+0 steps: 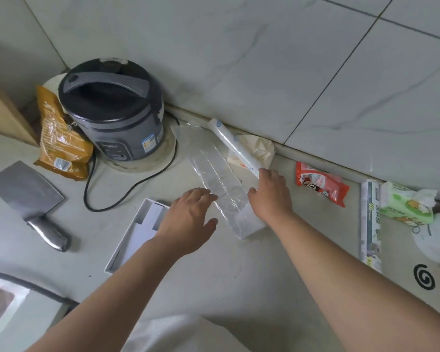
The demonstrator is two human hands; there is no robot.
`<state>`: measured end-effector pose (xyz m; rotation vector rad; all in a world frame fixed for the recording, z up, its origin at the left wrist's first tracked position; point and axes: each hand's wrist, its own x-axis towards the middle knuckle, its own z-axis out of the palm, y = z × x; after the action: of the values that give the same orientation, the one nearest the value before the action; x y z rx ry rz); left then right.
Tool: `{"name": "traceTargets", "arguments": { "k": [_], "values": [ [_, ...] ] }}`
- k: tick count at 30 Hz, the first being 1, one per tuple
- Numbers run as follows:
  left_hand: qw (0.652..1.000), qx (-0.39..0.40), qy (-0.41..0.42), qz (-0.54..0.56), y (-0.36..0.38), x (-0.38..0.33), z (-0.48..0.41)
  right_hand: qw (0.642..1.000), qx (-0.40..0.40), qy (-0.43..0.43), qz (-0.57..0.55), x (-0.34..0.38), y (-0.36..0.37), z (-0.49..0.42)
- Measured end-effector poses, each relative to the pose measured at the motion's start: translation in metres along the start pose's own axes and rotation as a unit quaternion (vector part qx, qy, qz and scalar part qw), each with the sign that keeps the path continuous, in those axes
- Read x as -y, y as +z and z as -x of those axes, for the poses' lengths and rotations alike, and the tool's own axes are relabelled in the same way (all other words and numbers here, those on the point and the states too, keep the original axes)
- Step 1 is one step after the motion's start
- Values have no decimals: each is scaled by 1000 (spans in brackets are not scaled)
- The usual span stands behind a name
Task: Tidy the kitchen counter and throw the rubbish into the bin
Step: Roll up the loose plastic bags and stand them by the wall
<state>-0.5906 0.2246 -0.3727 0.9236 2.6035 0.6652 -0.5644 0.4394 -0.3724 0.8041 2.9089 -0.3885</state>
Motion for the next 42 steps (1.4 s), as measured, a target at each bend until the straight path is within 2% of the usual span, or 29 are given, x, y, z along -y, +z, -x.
{"name": "traceTargets", "arguments": {
  "k": [3,9,17,23,26,28,31,34,38,42],
  "values": [
    [1000,0,-1,0,3,7,-11,1000,-9,-6,27,4,2,-28],
    [1000,4,-5,10,8,16,-22,997,31,15,62,3,9,-67],
    [1000,20,4,8,17,28,-37,993,45,24,110,-2,23,-86],
    [999,18,13,37,22,22,-51,996,1,15,87,3,19,-68],
    [997,7,-7,78,20,21,-51,999,-32,-2,35,8,12,-43],
    [988,-6,-47,148,18,18,-50,998,-32,5,-54,11,10,-20],
    [942,-25,-134,306,12,10,-45,984,-17,15,-177,15,15,19],
    [914,-28,-141,380,6,4,-36,967,1,-8,-254,21,27,55],
    [902,-35,-124,412,0,3,-16,946,15,-31,-322,28,42,84],
    [925,-72,-118,355,-2,10,9,940,49,-39,-334,32,52,96]
  ]
}}
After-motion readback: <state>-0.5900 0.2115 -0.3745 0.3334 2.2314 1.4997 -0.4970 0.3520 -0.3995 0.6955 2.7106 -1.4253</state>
